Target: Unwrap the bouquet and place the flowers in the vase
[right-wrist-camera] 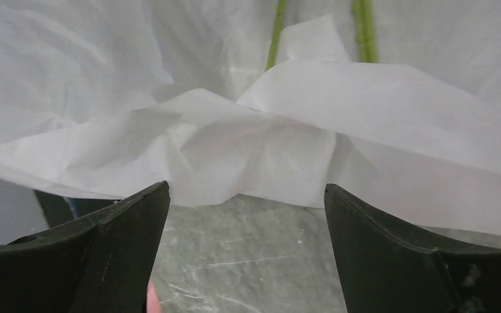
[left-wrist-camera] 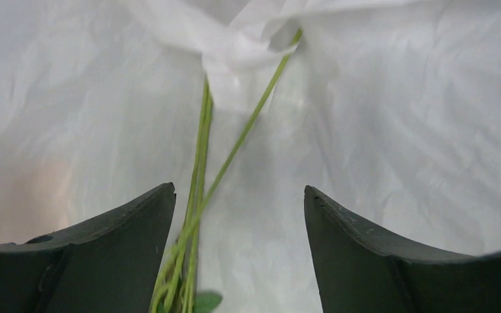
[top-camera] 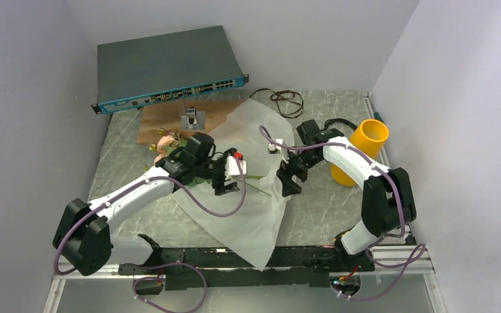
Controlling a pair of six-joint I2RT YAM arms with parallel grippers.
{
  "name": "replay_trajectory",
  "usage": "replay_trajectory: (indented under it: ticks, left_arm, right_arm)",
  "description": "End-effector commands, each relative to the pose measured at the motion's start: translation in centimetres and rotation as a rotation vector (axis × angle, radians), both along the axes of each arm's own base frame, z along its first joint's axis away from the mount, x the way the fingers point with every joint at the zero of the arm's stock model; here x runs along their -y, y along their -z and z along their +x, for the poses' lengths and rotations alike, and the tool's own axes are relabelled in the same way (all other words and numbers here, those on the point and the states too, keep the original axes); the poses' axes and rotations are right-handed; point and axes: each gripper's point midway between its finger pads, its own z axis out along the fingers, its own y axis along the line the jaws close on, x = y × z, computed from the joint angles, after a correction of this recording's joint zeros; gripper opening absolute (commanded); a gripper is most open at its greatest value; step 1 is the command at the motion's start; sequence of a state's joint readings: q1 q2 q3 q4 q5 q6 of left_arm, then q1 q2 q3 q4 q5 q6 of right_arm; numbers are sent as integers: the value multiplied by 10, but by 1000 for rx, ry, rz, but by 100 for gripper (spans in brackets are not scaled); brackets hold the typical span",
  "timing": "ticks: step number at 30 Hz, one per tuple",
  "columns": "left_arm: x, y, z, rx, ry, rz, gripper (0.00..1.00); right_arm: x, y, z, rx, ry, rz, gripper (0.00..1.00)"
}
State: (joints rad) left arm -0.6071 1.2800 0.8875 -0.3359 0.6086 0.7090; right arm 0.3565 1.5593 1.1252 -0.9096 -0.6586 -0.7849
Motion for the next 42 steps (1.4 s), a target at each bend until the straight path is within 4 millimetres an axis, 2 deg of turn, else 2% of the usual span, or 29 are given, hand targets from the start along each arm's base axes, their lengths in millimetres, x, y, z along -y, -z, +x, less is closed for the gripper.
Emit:
replay_trajectory:
  ticks: [1, 5, 9, 14, 19, 21, 23, 28, 33, 36, 39, 42]
  left_arm:
    - [50, -27, -4, 76, 102, -109, 77]
    - [75, -13, -19, 92, 194, -104, 77]
    - [74, 23, -35, 77, 263, -35, 75]
    - [52, 70, -49, 60, 297, 66, 69]
    - [42, 88, -55, 38, 298, 104, 57]
    - [43, 88, -51, 45, 282, 109, 50]
    - [46, 79, -43, 71, 250, 99, 46]
    - [46, 57, -26, 141, 215, 85, 43]
    - [37, 53, 1, 171, 165, 95, 43]
    - [36, 51, 17, 219, 155, 88, 47]
    - [36, 59, 24, 217, 167, 109, 50]
    - [33, 82, 25, 193, 203, 153, 50]
  right_arm:
    - [-8, 2, -19, -84, -50, 63, 90]
    - [-15, 9, -19, -153, -24, 77, 94]
    - [-15, 12, -12, -183, 6, 60, 95]
    - [-18, -23, 2, -108, 48, 110, 96]
    - [-23, -51, 18, -23, 104, 142, 93]
    - [-23, -53, 24, -31, 133, 129, 91]
    - [-24, -51, 29, -58, 159, 113, 89]
    - [-26, -43, 34, -93, 216, 84, 84]
    - [-30, -20, 18, -139, 193, 3, 82]
    - [-29, -9, 7, -169, 180, -39, 81]
    - [-29, -6, -1, -184, 176, -48, 79]
    - [-28, -5, -4, -185, 171, -60, 77]
